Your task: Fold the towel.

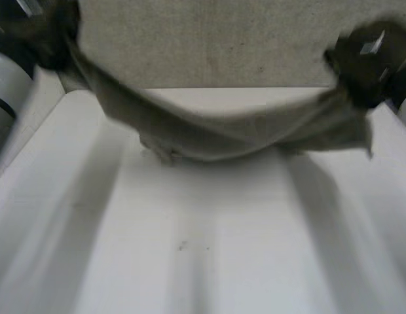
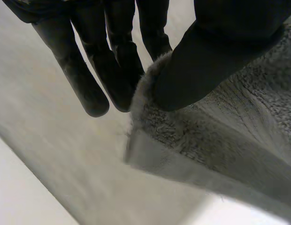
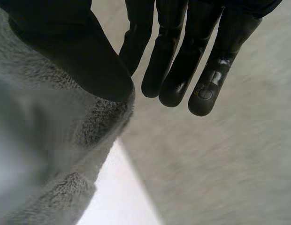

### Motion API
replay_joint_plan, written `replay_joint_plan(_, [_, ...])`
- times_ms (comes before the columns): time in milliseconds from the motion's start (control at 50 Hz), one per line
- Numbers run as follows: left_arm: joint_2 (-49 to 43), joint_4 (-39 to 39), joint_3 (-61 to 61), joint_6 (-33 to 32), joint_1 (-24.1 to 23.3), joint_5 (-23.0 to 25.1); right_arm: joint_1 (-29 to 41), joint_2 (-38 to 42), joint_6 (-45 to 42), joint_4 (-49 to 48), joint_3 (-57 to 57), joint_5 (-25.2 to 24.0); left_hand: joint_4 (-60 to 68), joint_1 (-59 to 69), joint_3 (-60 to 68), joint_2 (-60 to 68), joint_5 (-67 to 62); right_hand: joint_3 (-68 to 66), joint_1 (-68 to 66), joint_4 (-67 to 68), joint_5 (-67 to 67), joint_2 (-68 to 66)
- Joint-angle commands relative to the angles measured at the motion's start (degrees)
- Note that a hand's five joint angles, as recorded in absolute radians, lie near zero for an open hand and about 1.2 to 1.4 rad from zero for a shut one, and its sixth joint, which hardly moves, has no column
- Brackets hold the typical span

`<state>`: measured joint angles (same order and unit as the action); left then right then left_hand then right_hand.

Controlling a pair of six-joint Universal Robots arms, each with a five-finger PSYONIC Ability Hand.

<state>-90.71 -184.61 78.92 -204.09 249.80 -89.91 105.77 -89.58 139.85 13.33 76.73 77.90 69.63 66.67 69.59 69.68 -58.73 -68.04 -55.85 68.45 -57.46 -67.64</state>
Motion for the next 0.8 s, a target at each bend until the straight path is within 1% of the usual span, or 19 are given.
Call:
replay_joint_plan(20, [4.5, 2.8, -8.5, 4.7, 0.2, -0.3, -1.3, -0.8, 1.0, 14.2, -17.5, -1.5, 10.4, 13.3, 10.4, 10.3, -11.3, -12.0, -24.2, 11.6, -12.5, -12.4])
replay_joint_plan(140, [-0.8, 9.5, -9.0, 4.6, 0.5, -0.3, -3.5, 5.4, -2.2, 19.6, -19.2, -3.1, 10.4, 13.3, 10.4, 10.3, -11.3, -12.0, -24.2, 11.6, -12.5, -12.4])
replay_joint_plan(180, [-7.2, 14.5, -9.2, 4.5, 0.5, -0.3, -3.1, 10.7, -5.3, 20.5, -18.9, -2.8, 10.4, 13.3, 10.4, 10.3, -11.3, -12.0, -24.2, 11.6, -12.5, -12.4])
replay_joint_plan(200, [-7.2, 14.5, -9.2, 4.5, 0.5, -0.3, -3.1, 10.7, -5.3, 20.5, -18.9, -2.8, 10.4, 13.3, 10.4, 10.3, -11.3, -12.0, -24.2, 11.6, -12.5, -12.4])
replay_joint_plan(240, [-14.3, 17.6, -9.6, 4.6, 0.5, -0.4, -2.2, 15.4, -7.0, 20.2, -19.3, -2.4, 10.4, 13.3, 10.4, 10.3, -11.3, -12.0, -24.2, 11.6, -12.5, -12.4])
replay_joint_plan(300, [-17.8, 18.0, -10.5, 4.5, 0.5, -0.4, -1.7, 18.0, -7.4, 19.8, -20.0, -2.2, 10.4, 13.3, 10.4, 10.3, -11.3, -12.0, -24.2, 11.6, -12.5, -12.4])
replay_joint_plan(340, [-24.5, 18.0, -14.6, 4.3, 0.6, -0.4, -0.7, 23.7, -7.2, 16.4, -23.0, -0.5, 10.4, 13.3, 10.4, 10.3, -11.3, -12.0, -24.2, 11.6, -12.5, -12.4])
replay_joint_plan(360, [-24.5, 18.0, -14.7, 4.3, 0.6, -0.4, -0.6, 23.7, -7.2, 16.4, -23.0, -0.5, 10.4, 13.3, 10.4, 10.3, -11.3, -12.0, -24.2, 11.6, -12.5, -12.4])
replay_joint_plan(400, [-29.7, 17.5, -21.8, 4.0, 0.6, -0.1, 1.2, 28.1, -7.0, 8.7, -26.7, 2.5, 10.4, 13.3, 10.4, 10.3, -11.3, -12.0, -24.2, 11.6, -12.5, -12.4])
replay_joint_plan(420, [-29.7, 17.4, -21.9, 4.0, 0.6, -0.1, 1.2, 28.1, -7.0, 8.6, -26.7, 2.5, 10.4, 13.3, 10.4, 10.3, -11.3, -12.0, -24.2, 11.6, -12.5, -12.4])
replay_joint_plan(460, [-31.6, 16.6, -27.2, 3.8, 0.6, -0.3, 2.3, 29.8, -7.0, 3.1, -29.2, 4.6, 10.4, 13.3, 10.4, 10.3, -11.3, -12.0, -24.2, 11.6, -12.5, -12.4])
replay_joint_plan(500, [-33.2, 12.2, -38.3, 4.2, 0.5, -1.5, 4.2, 31.0, -6.4, -11.2, -32.9, 9.4, 10.4, 13.3, 10.4, 10.3, -11.3, -12.0, -24.2, 11.6, -12.5, -12.4])
replay_joint_plan(520, [-33.2, 12.2, -38.3, 4.2, 0.5, -1.5, 4.2, 31.0, -6.4, -11.3, -33.0, 9.4, 10.4, 13.3, 10.4, 10.3, -11.3, -12.0, -24.2, 11.6, -12.5, -12.4])
replay_joint_plan(560, [-32.3, 4.5, -45.7, 5.4, 0.2, -5.3, 5.5, 28.9, -5.0, -26.5, -33.1, 12.4, 10.4, 13.3, 10.4, 10.3, -11.3, -12.0, -24.2, 11.6, -12.5, -12.4])
replay_joint_plan(580, [-32.2, 4.4, -45.7, 5.4, 0.2, -5.4, 5.5, 28.8, -5.0, -26.6, -33.0, 12.5, 10.4, 13.3, 10.4, 10.3, -11.3, -12.0, -24.2, 11.6, -12.5, -12.4])
replay_joint_plan(620, [-28.1, -5.3, -45.8, 6.5, -0.2, -9.3, 5.9, 24.3, -3.5, -36.0, -30.2, 12.7, 10.4, 13.3, 10.4, 10.3, -11.3, -12.0, -24.2, 11.6, -12.5, -12.4])
replay_joint_plan(680, [-25.9, -9.4, -44.3, 6.7, -0.2, -10.1, 5.9, 22.2, -2.8, -37.0, -28.4, 12.5, 10.4, 13.3, 10.4, 10.3, -11.3, -12.0, -24.2, 11.6, -12.5, -12.4])
replay_joint_plan(720, [-22.4, -14.9, -37.3, 6.7, -0.4, -10.0, 5.9, 19.3, -1.0, -36.4, -24.5, 11.2, 10.4, 13.3, 10.4, 10.3, -11.3, -12.0, -24.2, 11.6, -12.5, -12.4])
replay_joint_plan(800, [-20.5, -16.1, -29.3, 6.6, -0.4, -9.3, 5.9, 18.3, 0.1, -33.7, -19.9, 8.3, 10.4, 13.3, 10.4, 10.3, -11.3, -12.0, -24.2, 11.6, -12.5, -12.4])
